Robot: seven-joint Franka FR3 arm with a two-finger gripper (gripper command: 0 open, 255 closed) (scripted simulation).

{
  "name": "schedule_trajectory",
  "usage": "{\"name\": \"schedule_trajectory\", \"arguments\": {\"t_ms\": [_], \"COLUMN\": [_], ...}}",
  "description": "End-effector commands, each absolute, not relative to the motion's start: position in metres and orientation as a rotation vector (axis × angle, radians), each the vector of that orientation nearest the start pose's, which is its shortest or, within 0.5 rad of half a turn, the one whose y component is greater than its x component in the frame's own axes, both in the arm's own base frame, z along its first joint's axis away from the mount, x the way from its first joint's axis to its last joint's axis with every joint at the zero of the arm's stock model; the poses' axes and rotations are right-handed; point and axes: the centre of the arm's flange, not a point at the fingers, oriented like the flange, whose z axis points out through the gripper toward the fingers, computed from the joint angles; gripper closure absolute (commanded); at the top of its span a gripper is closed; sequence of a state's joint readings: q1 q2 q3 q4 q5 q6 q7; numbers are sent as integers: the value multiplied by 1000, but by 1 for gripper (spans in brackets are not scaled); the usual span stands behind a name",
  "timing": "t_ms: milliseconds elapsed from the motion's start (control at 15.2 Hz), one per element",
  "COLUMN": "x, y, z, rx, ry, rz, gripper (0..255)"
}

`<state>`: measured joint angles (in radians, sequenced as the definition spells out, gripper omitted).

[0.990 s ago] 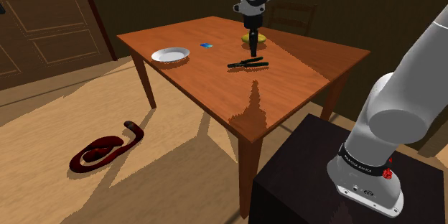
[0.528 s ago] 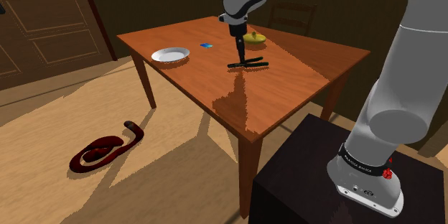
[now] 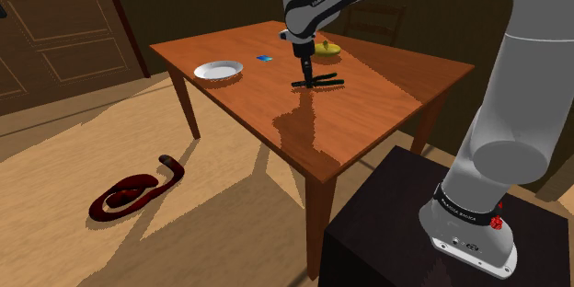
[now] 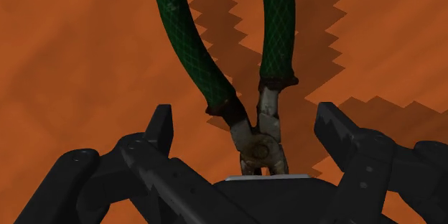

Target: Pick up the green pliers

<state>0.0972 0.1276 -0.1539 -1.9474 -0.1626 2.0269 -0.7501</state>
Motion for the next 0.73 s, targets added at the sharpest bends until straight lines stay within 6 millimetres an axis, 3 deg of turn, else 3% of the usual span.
{"name": "schedule_trajectory", "arguments": {"t_ms": [0, 660], "x": [580, 580], "y": [-40, -40], "z": [411, 417], "rx": [-3030, -3030], "ry": [-1227, -1227], "rz": [176, 176], "gripper": [255, 255]}}
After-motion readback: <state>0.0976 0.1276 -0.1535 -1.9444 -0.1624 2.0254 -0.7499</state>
